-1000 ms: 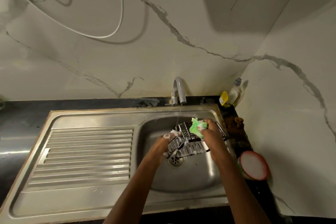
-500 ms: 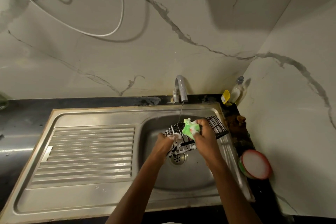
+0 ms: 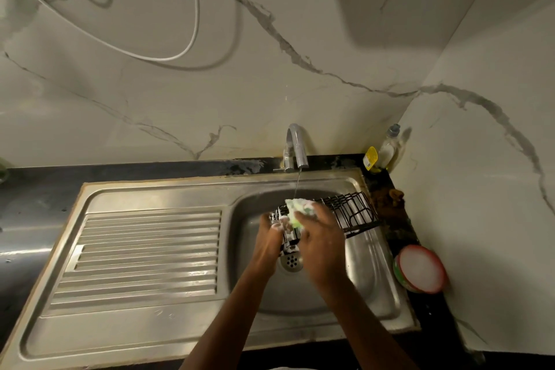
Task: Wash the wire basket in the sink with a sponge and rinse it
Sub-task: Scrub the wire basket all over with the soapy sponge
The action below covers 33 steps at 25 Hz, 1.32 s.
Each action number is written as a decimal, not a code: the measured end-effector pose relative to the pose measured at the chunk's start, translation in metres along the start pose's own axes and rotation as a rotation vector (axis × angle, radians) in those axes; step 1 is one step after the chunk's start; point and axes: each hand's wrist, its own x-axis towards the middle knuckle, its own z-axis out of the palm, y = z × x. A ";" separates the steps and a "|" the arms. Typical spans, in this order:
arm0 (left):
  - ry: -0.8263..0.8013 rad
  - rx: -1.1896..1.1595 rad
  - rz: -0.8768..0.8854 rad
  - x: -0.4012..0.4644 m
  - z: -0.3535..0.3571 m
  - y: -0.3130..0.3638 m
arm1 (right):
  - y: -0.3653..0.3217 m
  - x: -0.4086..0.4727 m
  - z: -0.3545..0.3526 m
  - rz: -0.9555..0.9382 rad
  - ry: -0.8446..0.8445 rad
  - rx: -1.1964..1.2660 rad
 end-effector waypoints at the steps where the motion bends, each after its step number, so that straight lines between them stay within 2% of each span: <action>1: -0.004 -0.009 -0.030 0.001 -0.002 0.002 | 0.015 0.005 -0.005 0.026 0.019 0.008; 4: -0.005 -0.001 -0.050 0.003 -0.004 0.003 | 0.048 0.015 -0.020 0.189 0.157 -0.018; 6: 0.013 0.003 -0.048 0.002 -0.002 0.004 | 0.028 0.010 -0.015 0.224 0.178 0.046; 9: 0.015 0.028 0.001 0.000 0.002 0.003 | -0.008 -0.016 -0.003 -0.029 0.066 0.134; 11: 0.004 0.009 0.013 -0.002 0.001 0.003 | 0.008 -0.017 -0.006 -0.092 0.067 0.106; 15: 0.013 -0.014 -0.018 -0.003 -0.003 0.003 | 0.050 -0.011 -0.019 0.229 0.228 0.017; 16: 0.019 -0.008 -0.011 -0.001 -0.002 0.003 | 0.038 -0.013 -0.016 0.211 0.240 0.024; 19: 0.036 -0.019 0.001 0.002 0.002 0.006 | -0.001 -0.035 -0.008 -0.136 0.116 0.086; 20: 0.039 -0.026 -0.008 0.002 0.002 0.008 | 0.002 -0.036 -0.011 -0.194 0.093 0.080; 21: 0.038 -0.033 -0.022 0.002 0.001 0.009 | 0.014 -0.033 -0.014 -0.165 0.113 0.064; 24: 0.049 -0.027 -0.037 0.000 -0.004 0.009 | 0.049 -0.019 -0.023 0.160 0.231 0.039; 26: 0.068 -0.014 -0.038 0.002 -0.004 0.009 | 0.030 -0.023 -0.018 0.115 0.224 0.065; 28: 0.079 -0.035 -0.042 0.004 -0.003 0.009 | -0.002 -0.038 -0.011 -0.081 0.080 0.116; 30: 0.075 -0.042 -0.062 0.003 -0.003 0.009 | -0.004 -0.037 -0.016 -0.148 0.007 0.111; 33: 0.076 -0.042 -0.079 0.000 -0.008 0.010 | 0.034 -0.009 -0.031 0.106 0.150 0.017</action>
